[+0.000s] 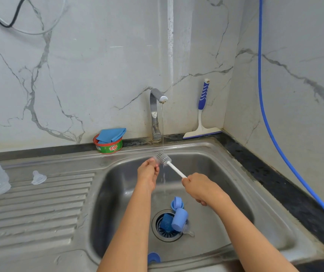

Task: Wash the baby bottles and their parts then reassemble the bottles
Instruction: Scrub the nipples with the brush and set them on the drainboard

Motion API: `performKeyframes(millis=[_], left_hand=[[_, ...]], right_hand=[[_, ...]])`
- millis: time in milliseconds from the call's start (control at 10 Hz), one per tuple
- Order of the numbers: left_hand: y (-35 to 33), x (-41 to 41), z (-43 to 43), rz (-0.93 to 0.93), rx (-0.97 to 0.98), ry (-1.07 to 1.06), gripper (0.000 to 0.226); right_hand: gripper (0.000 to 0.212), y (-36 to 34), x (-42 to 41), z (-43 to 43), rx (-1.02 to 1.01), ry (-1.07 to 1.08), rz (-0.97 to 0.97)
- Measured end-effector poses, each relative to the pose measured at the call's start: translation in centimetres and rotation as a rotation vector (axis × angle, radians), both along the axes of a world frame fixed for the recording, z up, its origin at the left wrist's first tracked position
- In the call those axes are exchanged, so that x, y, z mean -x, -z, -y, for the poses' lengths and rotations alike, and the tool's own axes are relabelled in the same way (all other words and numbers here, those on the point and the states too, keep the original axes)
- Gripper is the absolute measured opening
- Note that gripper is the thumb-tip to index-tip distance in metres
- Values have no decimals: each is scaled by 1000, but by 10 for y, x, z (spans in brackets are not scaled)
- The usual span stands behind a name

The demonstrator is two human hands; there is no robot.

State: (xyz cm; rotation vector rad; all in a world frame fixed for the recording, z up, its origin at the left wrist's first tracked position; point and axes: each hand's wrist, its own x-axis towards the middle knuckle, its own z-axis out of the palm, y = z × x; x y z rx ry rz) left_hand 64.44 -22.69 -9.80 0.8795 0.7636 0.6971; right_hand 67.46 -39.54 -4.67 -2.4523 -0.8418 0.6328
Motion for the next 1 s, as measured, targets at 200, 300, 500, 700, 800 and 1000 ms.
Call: performKeyframes(millis=[200,300,500,700,800,1000], left_hand=[[0,-5,4,-16,-64,44,26],[-1,-3,-2,3,17,24,17],[0,-9,9,-1,89,40,17],[-10,-21,10,-69,15,120,18],[-14,-22,3,-63,102,125,16],[-20,-19,0,24,279,137,14]], right_hand=[[28,2,-2,-1,-32,2,-31],[31,6,-9,3,5,82,36],[37,14,-23,-2,-57,95,141],[38,17,-24,-1,-55,122,134],[38,13,-22,1,-47,102,133],[32,3,-11,8,-1,41,19]])
